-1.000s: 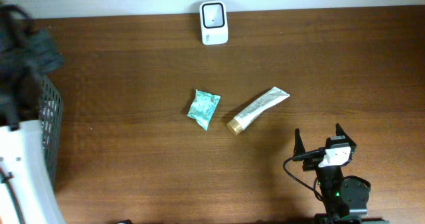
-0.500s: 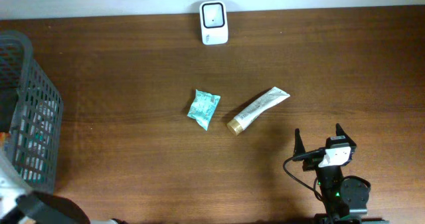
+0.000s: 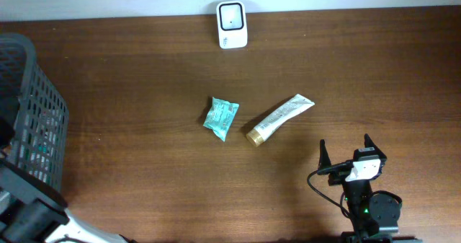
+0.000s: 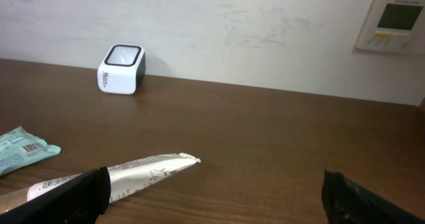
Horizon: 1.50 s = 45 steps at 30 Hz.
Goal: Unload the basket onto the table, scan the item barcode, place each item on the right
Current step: 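Reach the left gripper into the basket and grasp the small orange packet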
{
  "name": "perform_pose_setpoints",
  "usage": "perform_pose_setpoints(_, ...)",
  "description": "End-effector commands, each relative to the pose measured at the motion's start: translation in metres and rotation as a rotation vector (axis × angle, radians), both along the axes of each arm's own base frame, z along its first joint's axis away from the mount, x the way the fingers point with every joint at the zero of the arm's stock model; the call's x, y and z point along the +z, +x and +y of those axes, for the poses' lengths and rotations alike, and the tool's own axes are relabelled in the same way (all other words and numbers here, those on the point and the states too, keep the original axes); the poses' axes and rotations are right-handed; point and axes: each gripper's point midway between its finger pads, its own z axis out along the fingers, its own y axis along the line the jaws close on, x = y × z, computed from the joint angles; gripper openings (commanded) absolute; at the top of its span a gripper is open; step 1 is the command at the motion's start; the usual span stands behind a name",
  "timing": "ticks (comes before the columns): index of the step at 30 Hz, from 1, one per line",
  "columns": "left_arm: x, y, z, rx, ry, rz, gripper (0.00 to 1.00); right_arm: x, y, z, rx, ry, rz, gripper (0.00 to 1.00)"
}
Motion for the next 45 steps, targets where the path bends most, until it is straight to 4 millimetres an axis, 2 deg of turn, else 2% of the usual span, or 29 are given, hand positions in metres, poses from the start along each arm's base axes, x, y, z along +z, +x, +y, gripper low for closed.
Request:
perform_pose_setpoints(1, -0.028, -0.016, 0.009, 0.020, -0.032, 0.070, 0.66, -0.004, 0.000, -0.002, -0.009, 0.007, 0.009, 0.98)
perform_pose_setpoints(8, -0.060, -0.017, 0.018, -0.029, -0.054, 0.123, 0.69, -0.004, 0.000, -0.002, -0.009, 0.007, 0.008, 0.98)
perform_pose_setpoints(10, -0.071, -0.018, 0.017, -0.033, -0.070, 0.139, 0.67, -0.004, 0.000, -0.002, -0.009, 0.007, 0.009, 0.98)
perform_pose_setpoints(16, -0.084, -0.013, 0.022, -0.032, -0.063, 0.133, 0.60, -0.004, 0.000, -0.002, -0.009, 0.007, 0.009, 0.98)
perform_pose_setpoints(17, -0.086, -0.013, 0.023, -0.032, -0.064, 0.134, 0.57, -0.004, 0.000, -0.002, -0.009, 0.007, 0.009, 0.98)
perform_pose_setpoints(19, -0.086, -0.012, 0.023, -0.032, -0.062, 0.132, 0.41, -0.004, 0.000, -0.002, -0.009, 0.007, 0.008, 0.98)
perform_pose_setpoints(26, -0.083, -0.011, 0.026, -0.032, -0.052, 0.124, 0.00, -0.004, 0.000, -0.002, -0.009, 0.007, 0.008, 0.98)
perform_pose_setpoints(28, -0.074, -0.008, 0.027, -0.032, -0.043, 0.114, 0.00, -0.004, 0.000, -0.002, -0.009, 0.007, 0.009, 0.98)
perform_pose_setpoints(31, -0.042, 0.003, 0.030, -0.022, -0.001, 0.062, 0.00, -0.004, 0.000, -0.002, -0.009, 0.007, 0.009, 0.98)
perform_pose_setpoints(34, 0.025, 0.027, 0.032, 0.005, 0.098, -0.073, 0.00, -0.004, 0.000, -0.002, -0.009, 0.007, 0.009, 0.98)
perform_pose_setpoints(37, 0.096, 0.056, 0.016, -0.068, 0.166, -0.234, 0.00, -0.004, 0.000, -0.002, -0.009, 0.007, 0.008, 0.98)
perform_pose_setpoints(38, 0.132, 0.066, 0.005, -0.086, 0.202, -0.313, 0.00, -0.004, 0.000, -0.002, -0.009, 0.007, 0.008, 0.98)
perform_pose_setpoints(40, 0.189, 0.076, -0.019, -0.118, 0.275, -0.423, 0.00, -0.004, 0.000, -0.002, -0.009, 0.007, 0.009, 0.98)
perform_pose_setpoints(43, 0.248, 0.084, -0.063, -0.176, 0.320, -0.561, 0.00, -0.004, 0.000, -0.002, -0.009, 0.007, 0.009, 0.98)
perform_pose_setpoints(45, 0.274, 0.093, -0.107, -0.283, 0.291, -0.636, 0.00, -0.004, 0.000, -0.002, -0.009, 0.007, 0.009, 0.98)
